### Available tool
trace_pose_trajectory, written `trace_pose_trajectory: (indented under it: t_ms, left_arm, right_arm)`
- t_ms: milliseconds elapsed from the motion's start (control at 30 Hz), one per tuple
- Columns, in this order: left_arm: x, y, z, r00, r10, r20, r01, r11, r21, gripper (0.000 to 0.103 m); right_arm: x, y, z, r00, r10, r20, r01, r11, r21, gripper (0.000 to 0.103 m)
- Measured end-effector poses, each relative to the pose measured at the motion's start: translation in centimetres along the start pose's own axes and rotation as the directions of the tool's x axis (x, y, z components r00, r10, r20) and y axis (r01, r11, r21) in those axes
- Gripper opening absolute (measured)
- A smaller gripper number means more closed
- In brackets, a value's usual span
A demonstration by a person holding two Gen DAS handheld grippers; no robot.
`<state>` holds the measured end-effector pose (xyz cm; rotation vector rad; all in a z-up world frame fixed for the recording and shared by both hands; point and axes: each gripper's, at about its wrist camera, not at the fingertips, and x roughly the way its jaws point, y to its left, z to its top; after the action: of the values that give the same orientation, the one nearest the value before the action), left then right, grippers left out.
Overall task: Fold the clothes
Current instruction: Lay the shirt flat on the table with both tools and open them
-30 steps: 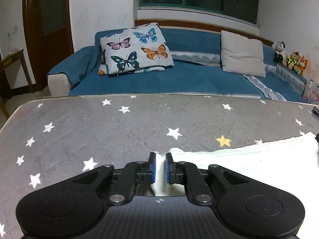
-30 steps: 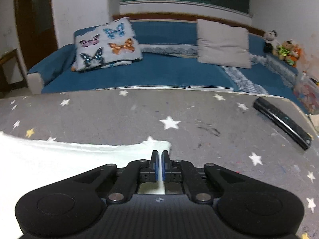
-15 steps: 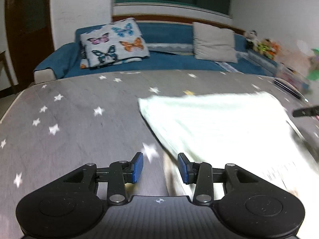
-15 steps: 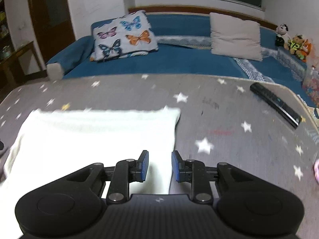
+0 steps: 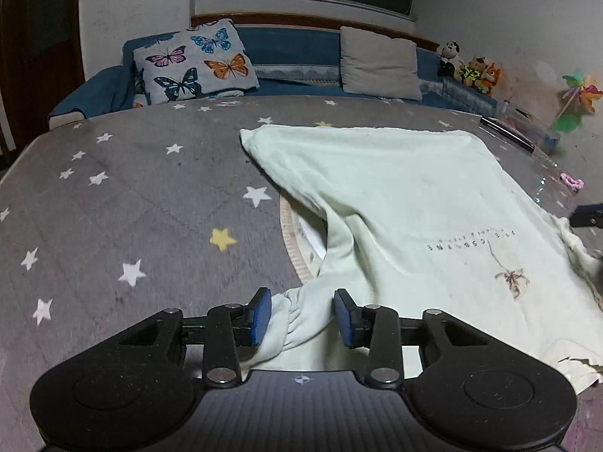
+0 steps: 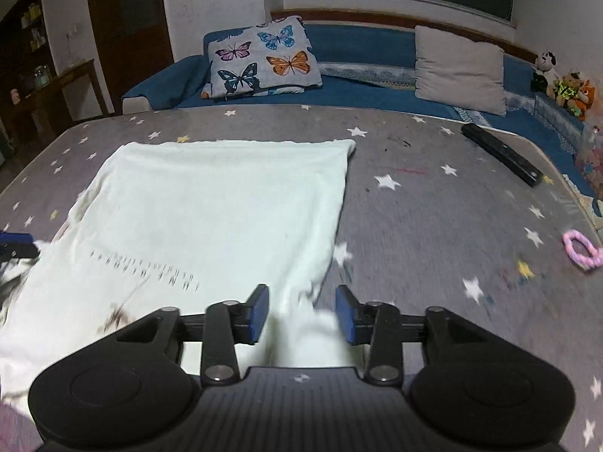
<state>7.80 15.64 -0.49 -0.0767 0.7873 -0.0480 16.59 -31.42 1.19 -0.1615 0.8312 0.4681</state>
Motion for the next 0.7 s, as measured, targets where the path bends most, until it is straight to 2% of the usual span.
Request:
trace_pose_trajectory:
  t_ms: [67, 167, 233, 333, 533, 600, 633, 700]
  left_arm:
    - [-0.2, -0.1, -0.3, 1.000, 0.011, 0.008, -0.011, 1.000, 0.003, 0.016]
    - [-0.8, -0.2, -0.8, 0.999, 0.041, 0.022, -0.041, 0.999, -0.011, 0.010]
    - [-1.9, -0.4, -1.4, 0.994, 0.098, 0.041, -0.097, 0.995, -0.022, 0.010]
    - [-3.4, 0.2, -2.7, 0.989, 0.141, 0.043, -0.137, 0.987, -0.082, 0.009]
    - [-4.5, 1.4, -3.7, 0.987, 0.158, 0.027, -0.152, 0.974, -0.166, 0.017]
    - [-5.0, 1.4, -3.1, 0.983, 0.175, 0.049, -0.164, 0.970, -0.177, 0.028]
    - [-5.2, 1.4, -2.7, 0.982, 0.182, 0.061, -0.168, 0.969, -0.182, 0.038]
    - [-5.6, 1.3, -2.0, 0.978, 0.189, 0.086, -0.170, 0.967, -0.190, 0.042]
  right_arm:
    - [-0.4, -0.2, -0.9, 1.000, -0.011, -0.002, 0.011, 1.000, 0.006, 0.043]
    - [-1.1, -0.5, -2.2, 1.000, -0.028, -0.006, 0.028, 0.999, 0.016, 0.043]
    - [-1.5, -0.7, -3.2, 0.999, -0.040, -0.008, 0.041, 0.999, 0.025, 0.043]
    - [-1.7, -1.6, -4.5, 0.997, -0.073, -0.023, 0.075, 0.995, 0.062, 0.043]
    - [-2.4, -2.9, -6.6, 0.991, -0.123, -0.050, 0.127, 0.987, 0.099, 0.043]
    - [-2.8, -2.9, -6.2, 0.993, -0.109, -0.038, 0.113, 0.987, 0.110, 0.043]
    - [-3.0, -2.8, -6.0, 0.995, -0.098, -0.026, 0.101, 0.989, 0.109, 0.043]
    - [-3.1, -2.4, -5.2, 0.997, -0.077, 0.004, 0.076, 0.993, 0.091, 0.042]
